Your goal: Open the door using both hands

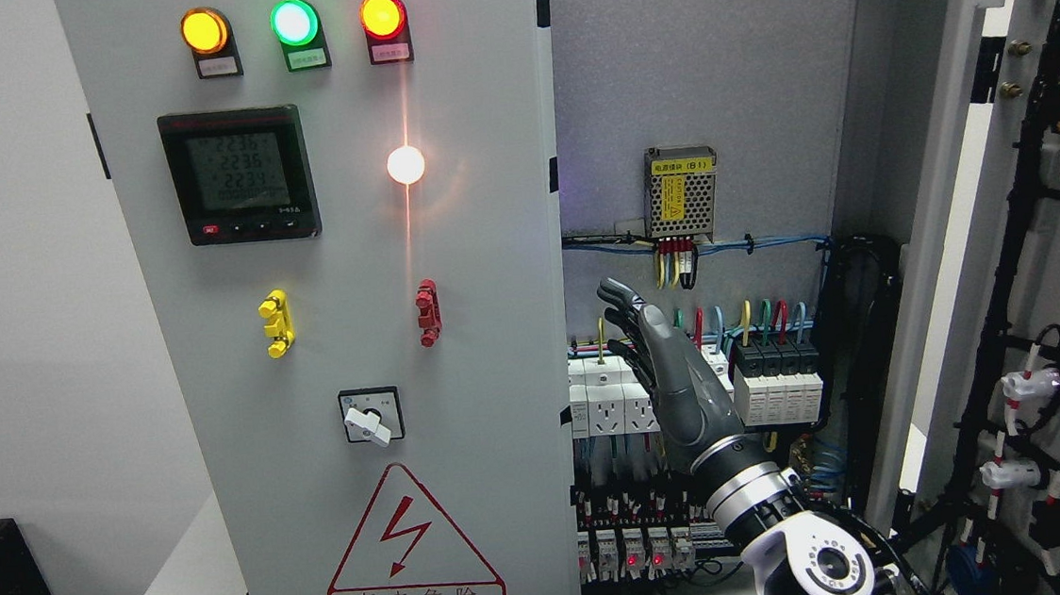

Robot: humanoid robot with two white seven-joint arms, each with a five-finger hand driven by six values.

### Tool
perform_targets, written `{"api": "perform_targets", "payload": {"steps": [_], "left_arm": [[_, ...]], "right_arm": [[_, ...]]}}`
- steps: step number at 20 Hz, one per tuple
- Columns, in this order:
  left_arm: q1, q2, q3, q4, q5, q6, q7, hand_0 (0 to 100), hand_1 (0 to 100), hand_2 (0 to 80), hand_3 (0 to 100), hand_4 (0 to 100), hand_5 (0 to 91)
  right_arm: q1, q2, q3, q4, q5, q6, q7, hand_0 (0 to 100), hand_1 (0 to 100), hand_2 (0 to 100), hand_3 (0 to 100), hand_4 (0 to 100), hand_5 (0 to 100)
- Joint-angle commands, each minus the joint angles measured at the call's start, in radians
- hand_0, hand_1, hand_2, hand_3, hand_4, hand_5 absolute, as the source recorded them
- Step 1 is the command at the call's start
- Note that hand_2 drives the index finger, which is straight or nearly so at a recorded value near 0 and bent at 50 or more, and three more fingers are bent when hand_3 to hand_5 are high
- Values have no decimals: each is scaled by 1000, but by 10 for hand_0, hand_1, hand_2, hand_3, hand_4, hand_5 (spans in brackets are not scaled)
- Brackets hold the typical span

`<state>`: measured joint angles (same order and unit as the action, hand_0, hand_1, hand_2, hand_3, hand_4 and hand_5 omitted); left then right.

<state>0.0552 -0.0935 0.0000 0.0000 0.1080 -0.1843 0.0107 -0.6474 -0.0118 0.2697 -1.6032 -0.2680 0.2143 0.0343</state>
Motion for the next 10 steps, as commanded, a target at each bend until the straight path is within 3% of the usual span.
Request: {"api": "perform_targets", "payload": {"steps": [1,10], "left_arm": [[0,0,23,21,-1,2,0,0,0,0,0,0,0],[0,0,23,21,1,2,0,0,0,0,0,0,0]], "right_arm": [[-8,-28,-1,31,-36,0,3,0,0,0,0,0,0],[-12,-48,-3,29,-36,0,61,0,0,0,0,0,0]]}}
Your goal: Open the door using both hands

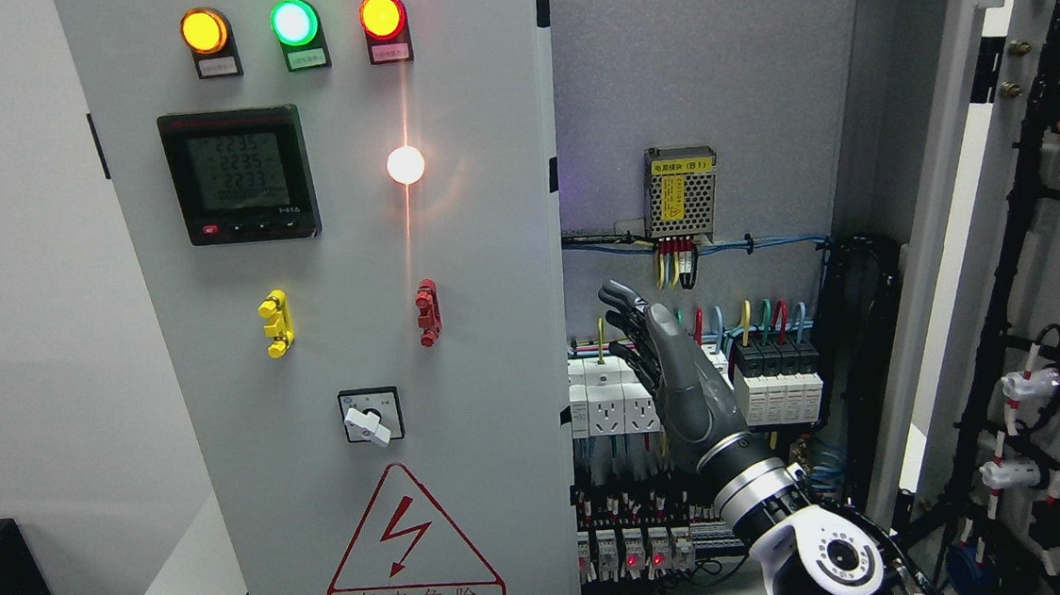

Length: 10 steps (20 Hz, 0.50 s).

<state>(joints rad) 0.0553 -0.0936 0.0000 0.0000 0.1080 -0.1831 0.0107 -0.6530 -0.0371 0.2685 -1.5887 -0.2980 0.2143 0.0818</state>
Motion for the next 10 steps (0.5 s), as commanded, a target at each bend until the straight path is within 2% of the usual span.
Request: {"api": "perform_targets", "payload": {"steps": [1,5,8,10], "left_arm": [[0,0,23,21,1,1,0,0,0,0,0,0,0],[0,0,23,21,-1,-1,0,0,0,0,0,0,0],[0,0,23,21,-1,1,0,0,0,0,0,0,0],[0,0,23,21,1,1,0,0,0,0,0,0,0]], "right_arm": [[-7,-23,-2,15,-6,2,15,0,0,0,0,0,0],[-8,-30,-2,13,-68,19,24,0,0,0,0,0,0],[-8,-43,-2,7,-76,31,62,0,0,0,0,0,0],[-14,-43,-3,7,-76,34,68,0,0,0,0,0,0]]}}
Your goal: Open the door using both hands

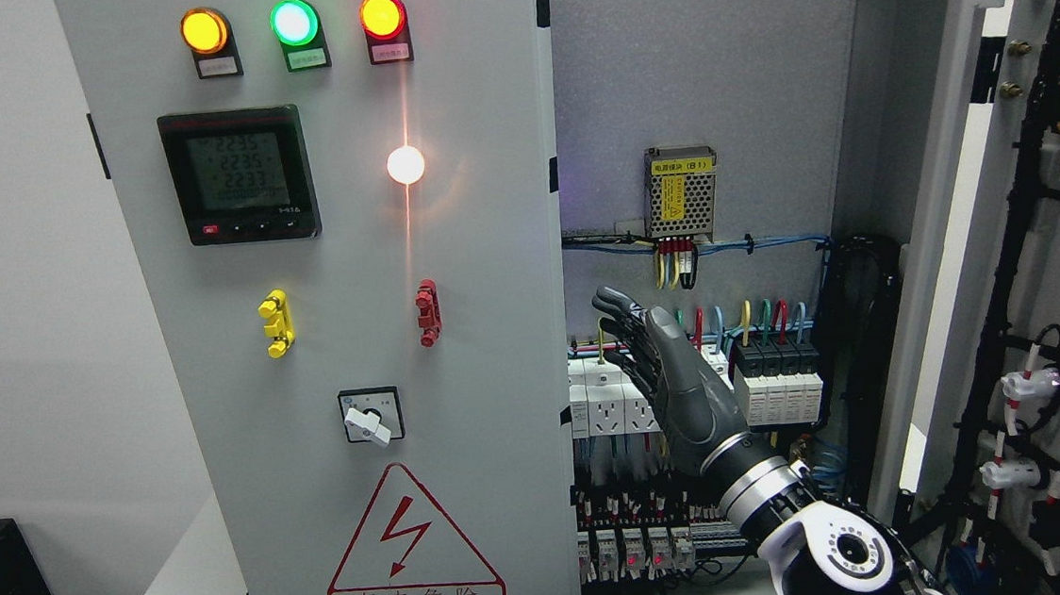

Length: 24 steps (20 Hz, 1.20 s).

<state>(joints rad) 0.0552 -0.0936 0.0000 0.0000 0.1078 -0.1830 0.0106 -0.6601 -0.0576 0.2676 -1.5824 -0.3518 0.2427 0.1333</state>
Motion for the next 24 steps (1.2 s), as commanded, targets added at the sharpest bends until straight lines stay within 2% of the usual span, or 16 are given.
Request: {"api": "perform_targets", "payload": {"steps": [1,10,15,24], "left_arm": [[0,0,23,22,0,-1,0,0,0,0,0,0,0],[0,0,23,22,1,0,0,0,0,0,0,0,0],[0,0,23,22,0,-1,0,0,0,0,0,0,0],[0,0,23,22,0,0,0,0,0,0,0,0,0]], "right_arm": [[-13,-22,-2,2,-22,6,17,0,0,0,0,0,0],[-36,-22,-5,19,-51,9,48,0,0,0,0,0,0],[-39,-22,-7,35,-96,64,64,0,0,0,0,0,0],[-62,-22,-25,45,-102,64,80,0,0,0,0,0,0]]}}
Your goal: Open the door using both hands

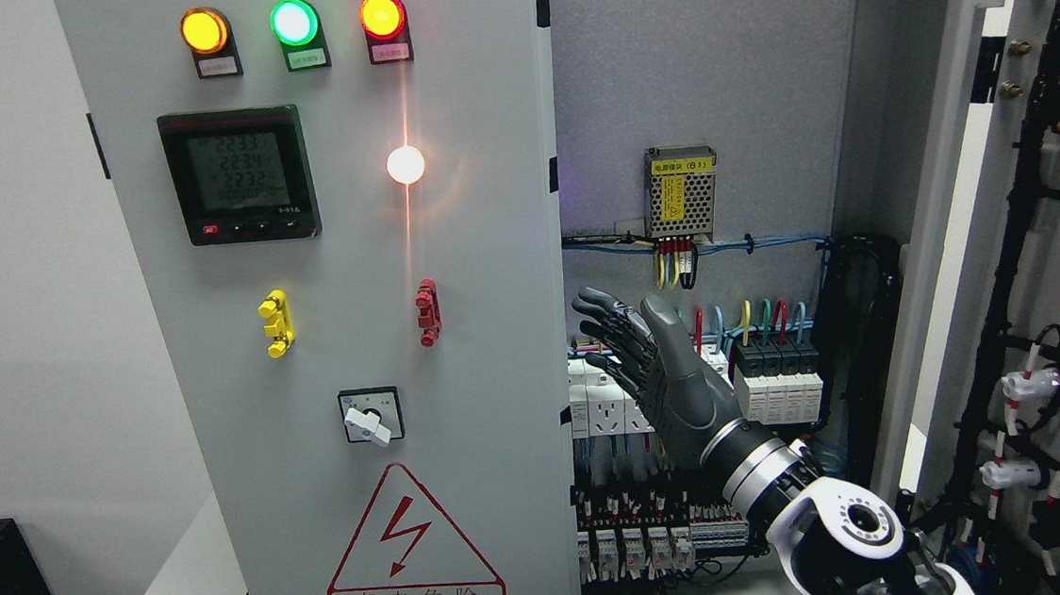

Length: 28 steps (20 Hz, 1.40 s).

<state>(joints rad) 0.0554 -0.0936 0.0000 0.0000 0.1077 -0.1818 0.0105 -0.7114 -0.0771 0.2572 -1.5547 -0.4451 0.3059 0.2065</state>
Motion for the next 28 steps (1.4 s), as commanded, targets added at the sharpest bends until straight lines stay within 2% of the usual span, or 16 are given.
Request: {"api": "perform_targets", "payload": {"steps": [1,3,13,16,23,26,28], "left_arm": [[0,0,23,21,0,-1,0,0,0,0,0,0,0],[0,0,23,21,0,-1,0,0,0,0,0,0,0],[0,0,23,21,0,-2,0,0,0,0,0,0,0],[0,0,23,21,1,-1,0,0,0,0,0,0,0],[0,0,23,21,1,-2,0,0,0,0,0,0,0],[0,0,23,21,0,-2,0,0,0,0,0,0,0],[0,0,23,21,0,-1,0,0,0,0,0,0,0]], "right_arm": [[-11,-1,-15,19,-10,1,28,0,0,0,0,0,0],[-11,-3,-15,24,-9,1,62,0,0,0,0,0,0],[-23,-3,-27,87,-49,5,71,0,0,0,0,0,0],[-25,-4,-35,88,-93,33,71,0,0,0,0,0,0],[-33,-6,-41,76,-96,33,73,0,0,0,0,0,0],[-39,-4,-41,76,-96,35,120,0,0,0,0,0,0],[-42,-6,-41,76,-96,35,128,0,0,0,0,0,0]]}}
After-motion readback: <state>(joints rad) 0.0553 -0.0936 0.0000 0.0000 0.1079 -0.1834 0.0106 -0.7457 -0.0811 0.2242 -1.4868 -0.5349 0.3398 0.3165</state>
